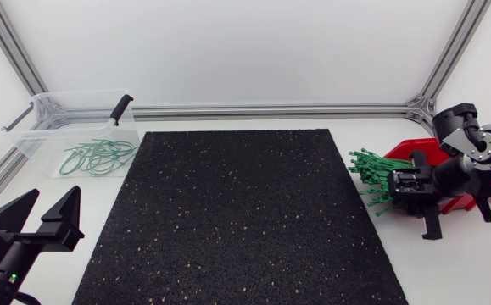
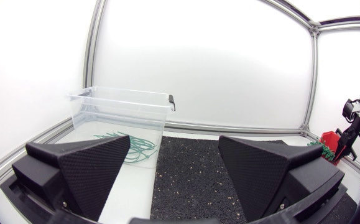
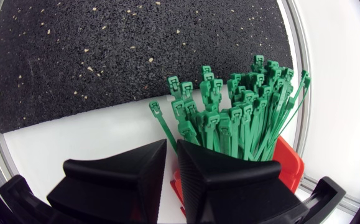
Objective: Take a green cable tie from the red box, thread the tail through the head to close it, then place it in the transparent bin on the left.
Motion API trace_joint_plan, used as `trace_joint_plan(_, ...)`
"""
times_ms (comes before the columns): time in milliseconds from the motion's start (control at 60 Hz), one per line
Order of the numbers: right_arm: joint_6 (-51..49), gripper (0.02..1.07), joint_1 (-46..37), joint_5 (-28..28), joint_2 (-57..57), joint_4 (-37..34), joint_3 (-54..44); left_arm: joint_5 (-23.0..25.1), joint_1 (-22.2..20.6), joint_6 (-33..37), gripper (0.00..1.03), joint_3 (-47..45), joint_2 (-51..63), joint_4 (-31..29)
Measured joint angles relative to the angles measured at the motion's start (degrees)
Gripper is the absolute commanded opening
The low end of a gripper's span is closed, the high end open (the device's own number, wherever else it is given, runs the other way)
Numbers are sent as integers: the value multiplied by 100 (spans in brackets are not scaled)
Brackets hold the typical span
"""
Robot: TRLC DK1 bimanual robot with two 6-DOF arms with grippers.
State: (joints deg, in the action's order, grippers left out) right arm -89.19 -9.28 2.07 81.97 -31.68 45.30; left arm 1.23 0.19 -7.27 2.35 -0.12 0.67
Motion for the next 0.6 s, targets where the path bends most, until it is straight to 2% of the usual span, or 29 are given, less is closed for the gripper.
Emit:
trace_joint_plan(350, 0, 23, 57, -140, -55, 173, -151, 0, 0, 2, 99, 0, 0, 0)
trace_joint_plan(500, -2, 39, 90, -286, -153, 262, -238, -2, 0, 2, 99, 0, 0, 0)
trace_joint_plan(600, -2, 43, 140, -343, -260, 275, -273, -2, 0, 0, 99, 0, 0, 0)
